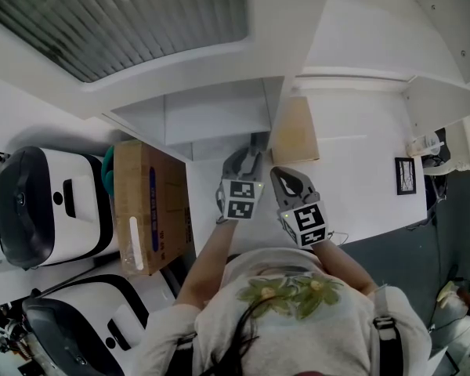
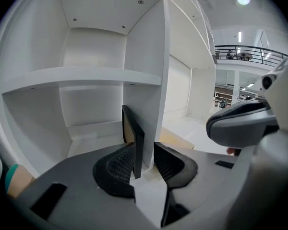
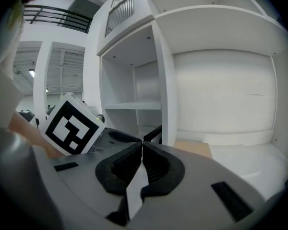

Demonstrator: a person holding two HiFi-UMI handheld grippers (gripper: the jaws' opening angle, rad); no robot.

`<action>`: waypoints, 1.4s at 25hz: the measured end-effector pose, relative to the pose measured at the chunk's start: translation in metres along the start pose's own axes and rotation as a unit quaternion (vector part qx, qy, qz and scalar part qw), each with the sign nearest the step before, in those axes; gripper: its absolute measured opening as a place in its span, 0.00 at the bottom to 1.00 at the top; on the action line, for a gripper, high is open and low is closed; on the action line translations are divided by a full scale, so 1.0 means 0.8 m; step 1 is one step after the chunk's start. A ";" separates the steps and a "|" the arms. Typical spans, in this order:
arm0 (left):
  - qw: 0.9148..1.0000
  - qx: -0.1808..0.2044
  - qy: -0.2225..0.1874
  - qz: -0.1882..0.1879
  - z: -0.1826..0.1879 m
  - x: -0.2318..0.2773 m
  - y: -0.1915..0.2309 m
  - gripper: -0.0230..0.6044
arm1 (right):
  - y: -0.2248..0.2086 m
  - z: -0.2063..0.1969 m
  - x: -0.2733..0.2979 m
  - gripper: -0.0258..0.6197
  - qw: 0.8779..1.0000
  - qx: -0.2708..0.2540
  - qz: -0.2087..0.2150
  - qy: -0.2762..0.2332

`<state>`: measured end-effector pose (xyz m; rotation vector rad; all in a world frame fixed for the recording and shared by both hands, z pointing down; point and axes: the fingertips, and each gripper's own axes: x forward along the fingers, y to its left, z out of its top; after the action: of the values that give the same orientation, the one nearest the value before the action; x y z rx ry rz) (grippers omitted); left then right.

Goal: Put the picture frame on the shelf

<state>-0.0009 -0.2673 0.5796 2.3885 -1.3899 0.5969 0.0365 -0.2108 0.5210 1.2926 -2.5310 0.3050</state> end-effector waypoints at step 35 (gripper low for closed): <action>0.999 0.005 -0.049 0.000 -0.001 -0.118 -0.063 0.08 | 0.042 0.005 -0.050 0.09 1.000 0.005 0.019 -0.022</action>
<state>0.0016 -0.1725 0.5303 2.4572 -1.4292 0.4937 0.0311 -0.1626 0.5019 1.2691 -2.5958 0.3014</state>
